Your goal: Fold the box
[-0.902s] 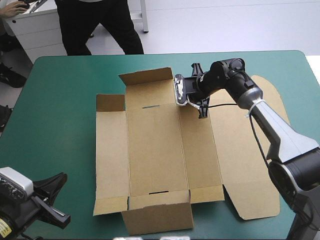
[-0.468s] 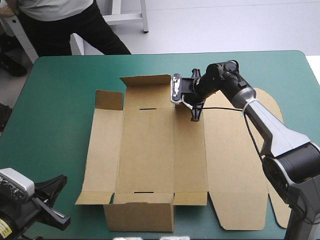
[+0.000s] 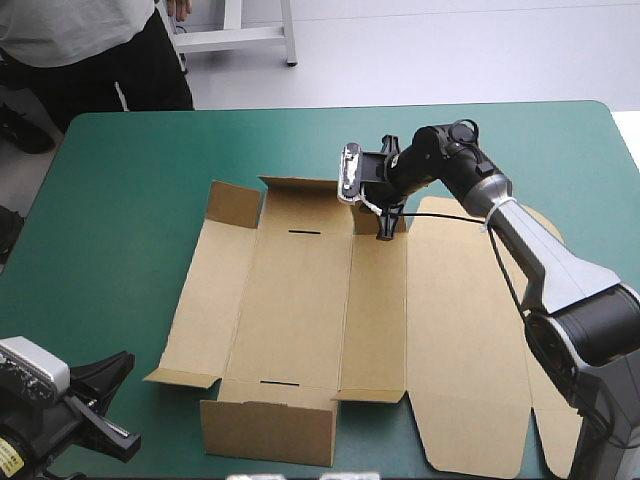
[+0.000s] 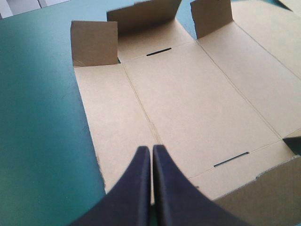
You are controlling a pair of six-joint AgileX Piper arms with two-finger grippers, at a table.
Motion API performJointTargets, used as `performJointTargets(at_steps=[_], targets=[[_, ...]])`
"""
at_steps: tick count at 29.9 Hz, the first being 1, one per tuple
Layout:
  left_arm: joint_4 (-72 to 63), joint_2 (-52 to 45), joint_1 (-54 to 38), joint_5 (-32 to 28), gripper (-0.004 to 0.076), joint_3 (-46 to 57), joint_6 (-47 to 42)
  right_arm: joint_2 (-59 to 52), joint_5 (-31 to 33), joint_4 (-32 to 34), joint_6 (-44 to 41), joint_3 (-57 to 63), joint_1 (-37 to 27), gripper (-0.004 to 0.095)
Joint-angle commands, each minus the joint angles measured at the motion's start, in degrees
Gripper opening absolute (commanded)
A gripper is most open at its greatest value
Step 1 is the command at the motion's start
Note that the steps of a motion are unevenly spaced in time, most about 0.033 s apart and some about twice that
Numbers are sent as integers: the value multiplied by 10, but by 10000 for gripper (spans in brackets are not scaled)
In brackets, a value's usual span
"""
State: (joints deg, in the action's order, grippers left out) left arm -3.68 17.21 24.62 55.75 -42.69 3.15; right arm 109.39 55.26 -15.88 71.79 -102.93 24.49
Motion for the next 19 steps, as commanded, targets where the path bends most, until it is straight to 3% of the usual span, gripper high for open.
performJointTargets(at_steps=[1, 3, 7, 13, 19], targets=[[-7, 7, 2, -38, -8, -17, -1, -36, -21, -3, -21, -20, -1, 736], [-7, 7, 2, -38, -8, -17, -1, -43, -15, -3, -70, -20, -1, 733], [-7, 7, 2, -36, -8, -17, -1, -65, 8, 0, -175, -20, -1, 507], [-6, 7, 2, -36, -8, -17, -1, -99, 32, 29, -312, -20, -1, -22], [-4, 7, 2, -36, -8, -17, -1, -128, 20, 45, -499, -20, -31, -14]])
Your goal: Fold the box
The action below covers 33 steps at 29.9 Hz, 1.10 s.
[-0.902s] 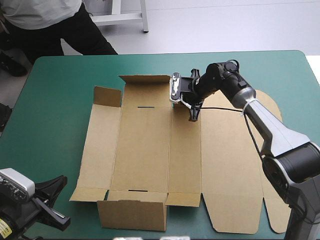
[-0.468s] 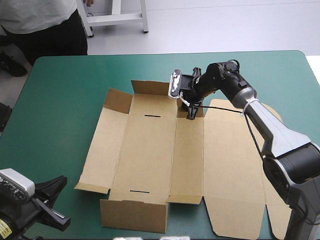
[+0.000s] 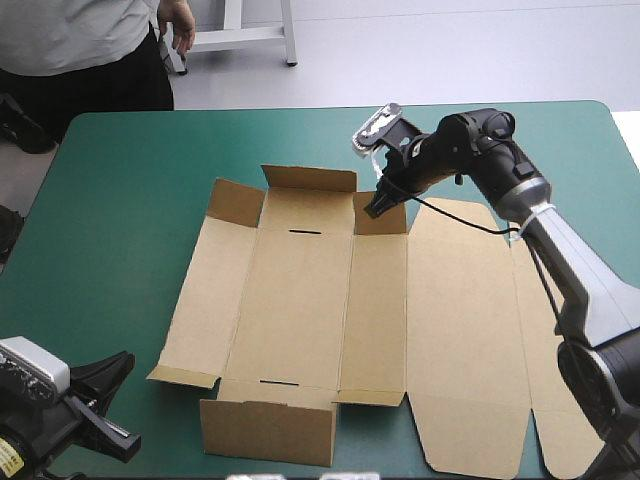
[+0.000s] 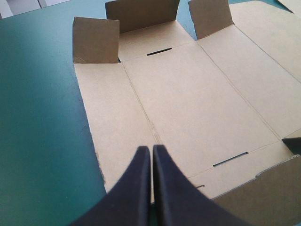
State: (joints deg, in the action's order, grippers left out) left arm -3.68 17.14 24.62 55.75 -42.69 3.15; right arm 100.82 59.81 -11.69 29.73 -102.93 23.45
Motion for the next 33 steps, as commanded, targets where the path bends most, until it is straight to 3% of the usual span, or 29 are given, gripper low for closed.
performJointTargets(at_steps=[1, 11, 23, 33], targets=[[-4, 7, 2, -36, -8, -17, -1, -48, -26, 3, -106, -20, -30, -14], [-4, 21, 2, -29, -8, -17, -8, -97, 54, 3, -145, -13, -103, -14], [1, 119, 2, -23, -8, -26, -7, -246, 32, 10, -145, 142, -112, -14], [28, 284, 2, 41, -6, -186, 25, -428, 4, 10, -149, 330, -112, -14]])
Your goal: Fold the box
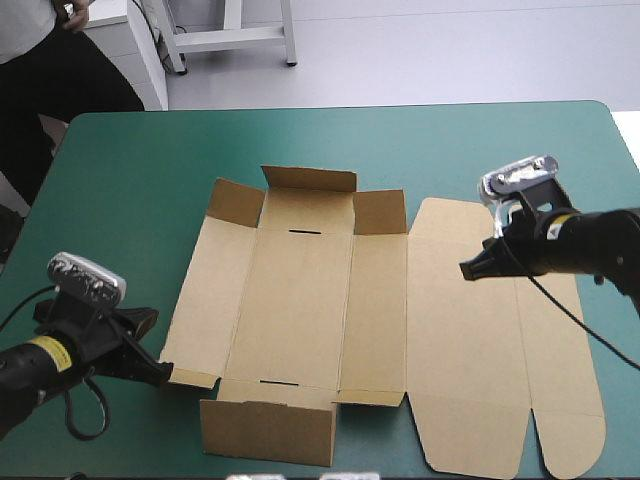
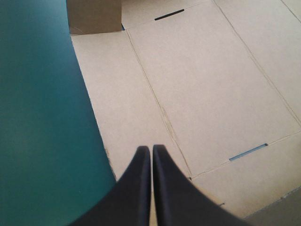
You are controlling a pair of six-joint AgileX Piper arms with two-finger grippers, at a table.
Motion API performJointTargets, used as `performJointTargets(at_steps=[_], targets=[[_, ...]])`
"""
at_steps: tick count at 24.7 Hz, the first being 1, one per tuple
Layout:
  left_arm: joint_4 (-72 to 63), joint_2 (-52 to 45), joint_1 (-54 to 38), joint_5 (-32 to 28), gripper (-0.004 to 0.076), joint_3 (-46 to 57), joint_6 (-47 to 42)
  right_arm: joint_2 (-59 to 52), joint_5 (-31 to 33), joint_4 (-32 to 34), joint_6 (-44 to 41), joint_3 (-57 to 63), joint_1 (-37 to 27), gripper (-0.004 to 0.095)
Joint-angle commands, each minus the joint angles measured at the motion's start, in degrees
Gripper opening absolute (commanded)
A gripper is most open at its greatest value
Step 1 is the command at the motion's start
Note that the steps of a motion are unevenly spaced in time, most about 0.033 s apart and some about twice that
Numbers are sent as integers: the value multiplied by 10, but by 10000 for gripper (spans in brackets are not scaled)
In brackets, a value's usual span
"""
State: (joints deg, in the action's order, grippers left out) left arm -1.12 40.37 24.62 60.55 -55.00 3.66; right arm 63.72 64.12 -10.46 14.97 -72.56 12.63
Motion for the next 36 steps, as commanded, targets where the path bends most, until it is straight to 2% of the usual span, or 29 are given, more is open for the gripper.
performJointTargets(at_steps=[1, 10, 15, 20, 24, 25, 29, 32, 33, 34, 36], targets=[[3, 69, 2, 0, -6, -79, 20, -77, -41, -3, -2, 45, -4, -14], [11, 221, 2, 31, 12, -218, 37, -233, -38, -3, -24, 165, -4, -14], [3, 285, 1, 64, 17, -268, 53, -291, -35, -1, -46, 197, -4, -15], [-54, 322, -28, 83, 17, -285, 107, -331, -22, -1, -51, 213, -4, -14], [-214, 350, -139, 111, 17, -286, 213, -344, -3, -1, -70, 222, -4, -14], [-283, 365, -199, 136, 17, -286, 258, -344, -2, -1, -75, 222, -4, -14], [-376, 400, -336, 136, 17, -286, 261, -344, -3, -1, -75, 222, -4, -15], [-398, 423, -418, 127, 17, -286, 258, -344, -5, -1, -74, 222, -4, -15], [-398, 437, -452, 123, 18, -286, 223, -344, -6, -1, -74, 222, -4, -14], [-404, 449, -474, 127, 31, -286, 212, -344, -8, -1, -73, 222, -4, -14], [-414, 466, -498, 136, 120, -286, 212, -344, -14, -1, -73, 222, -4, -14]])
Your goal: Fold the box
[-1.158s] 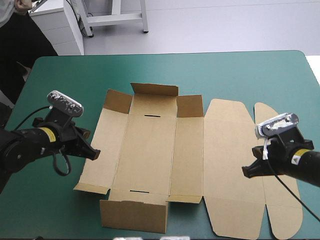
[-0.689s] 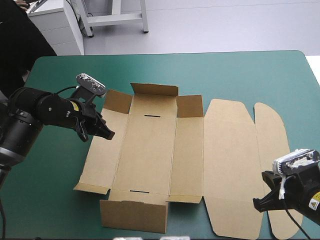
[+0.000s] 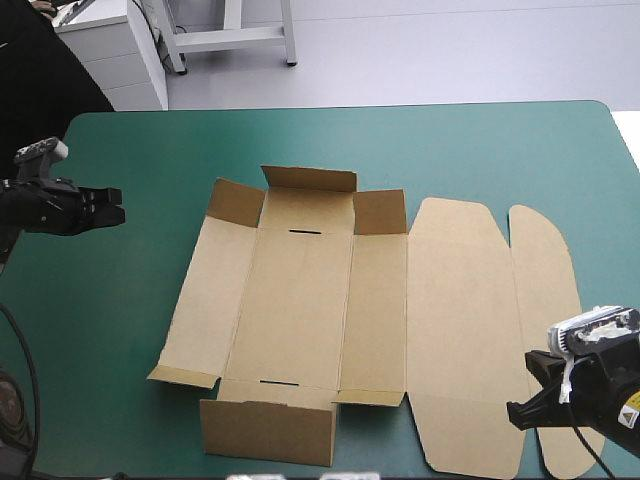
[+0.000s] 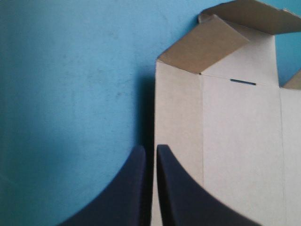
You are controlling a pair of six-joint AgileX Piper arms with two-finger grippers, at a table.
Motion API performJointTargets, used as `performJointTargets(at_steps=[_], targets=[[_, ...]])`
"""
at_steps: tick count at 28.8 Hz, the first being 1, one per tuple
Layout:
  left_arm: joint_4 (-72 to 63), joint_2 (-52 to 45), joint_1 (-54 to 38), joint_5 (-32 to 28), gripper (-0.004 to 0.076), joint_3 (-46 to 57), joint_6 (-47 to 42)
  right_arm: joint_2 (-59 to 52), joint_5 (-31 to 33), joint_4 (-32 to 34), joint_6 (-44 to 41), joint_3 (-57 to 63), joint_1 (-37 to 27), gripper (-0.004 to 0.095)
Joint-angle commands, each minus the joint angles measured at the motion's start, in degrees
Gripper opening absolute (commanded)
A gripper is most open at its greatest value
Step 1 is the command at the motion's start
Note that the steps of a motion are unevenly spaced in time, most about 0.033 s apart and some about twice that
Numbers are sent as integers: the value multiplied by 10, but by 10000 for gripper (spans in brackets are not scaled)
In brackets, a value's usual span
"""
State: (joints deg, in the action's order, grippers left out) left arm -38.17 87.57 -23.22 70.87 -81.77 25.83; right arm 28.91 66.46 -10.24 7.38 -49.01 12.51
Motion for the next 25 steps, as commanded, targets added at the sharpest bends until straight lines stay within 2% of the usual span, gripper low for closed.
performJointTargets(at_steps=[1, 3, 5, 8, 19, 25], targets=[[-45, -3, -24, 33, 190, -18, -10, 4, -37, -3, 3, -14, -2, -14], [-45, 0, -24, 33, 342, -10, -10, 4, -37, -3, 3, -14, -2, -14], [-45, 0, -24, 33, 458, -1, -10, 4, -37, -3, 3, -14, -2, -14], [-38, 0, -24, 33, 570, 21, -3, 4, -37, -3, 3, -14, -2, -14], [-52, 0, -22, 36, 578, 203, 101, 4, -43, -3, 16, -14, -2, -14], [-118, 0, -22, 34, 578, 265, 175, 4, -44, -3, 16, -14, -2, -14]])
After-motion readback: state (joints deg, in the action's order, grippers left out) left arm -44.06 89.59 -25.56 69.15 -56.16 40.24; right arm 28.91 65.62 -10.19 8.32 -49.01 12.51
